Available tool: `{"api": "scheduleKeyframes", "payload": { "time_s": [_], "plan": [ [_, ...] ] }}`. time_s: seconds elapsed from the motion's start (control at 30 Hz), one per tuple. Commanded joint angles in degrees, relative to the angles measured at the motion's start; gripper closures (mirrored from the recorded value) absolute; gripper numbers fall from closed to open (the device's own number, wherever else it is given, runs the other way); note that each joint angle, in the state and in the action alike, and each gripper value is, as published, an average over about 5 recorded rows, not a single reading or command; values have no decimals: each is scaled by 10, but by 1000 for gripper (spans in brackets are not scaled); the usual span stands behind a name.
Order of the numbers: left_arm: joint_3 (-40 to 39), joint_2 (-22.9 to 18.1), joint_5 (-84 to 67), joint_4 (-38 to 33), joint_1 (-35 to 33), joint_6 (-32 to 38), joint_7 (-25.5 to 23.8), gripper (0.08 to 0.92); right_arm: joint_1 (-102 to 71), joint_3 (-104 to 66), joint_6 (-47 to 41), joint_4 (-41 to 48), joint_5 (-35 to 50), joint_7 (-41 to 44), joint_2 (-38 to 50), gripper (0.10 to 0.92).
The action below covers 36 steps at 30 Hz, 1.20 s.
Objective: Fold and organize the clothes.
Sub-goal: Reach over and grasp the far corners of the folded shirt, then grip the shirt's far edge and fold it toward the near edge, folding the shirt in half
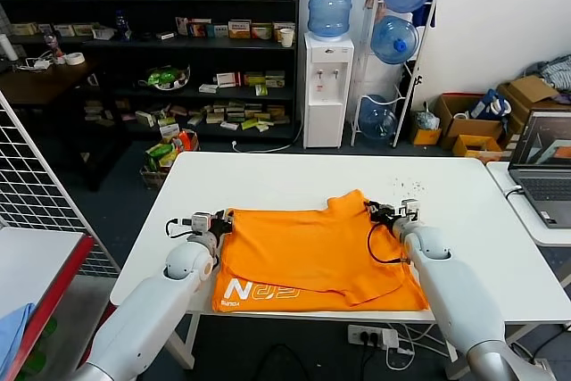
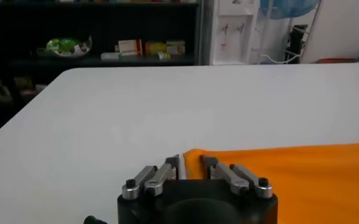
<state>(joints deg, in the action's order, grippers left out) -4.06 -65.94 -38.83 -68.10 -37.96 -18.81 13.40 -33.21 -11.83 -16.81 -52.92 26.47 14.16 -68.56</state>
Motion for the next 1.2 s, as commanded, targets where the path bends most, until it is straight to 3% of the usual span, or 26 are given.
{"api": "scheduleKeyframes", "payload": {
  "time_s": [0.03,0.27,0.83,1.0,1.2],
  "plan": [
    [3,22,18,-70,-25,47,-13,740,-57,4,9,-141,36,-39,31,883],
    [15,61,24,-153,-62,67,-19,902,-144,-8,11,-267,45,-93,77,902],
    [52,206,-11,-385,-252,17,37,906,-460,-111,-38,-555,3,-175,171,902],
    [57,208,-7,-417,-319,14,52,906,-525,-126,-40,-591,-24,-188,176,902],
    [51,170,24,-400,-355,41,63,906,-541,-130,-50,-587,-40,-199,169,902]
  ]
}}
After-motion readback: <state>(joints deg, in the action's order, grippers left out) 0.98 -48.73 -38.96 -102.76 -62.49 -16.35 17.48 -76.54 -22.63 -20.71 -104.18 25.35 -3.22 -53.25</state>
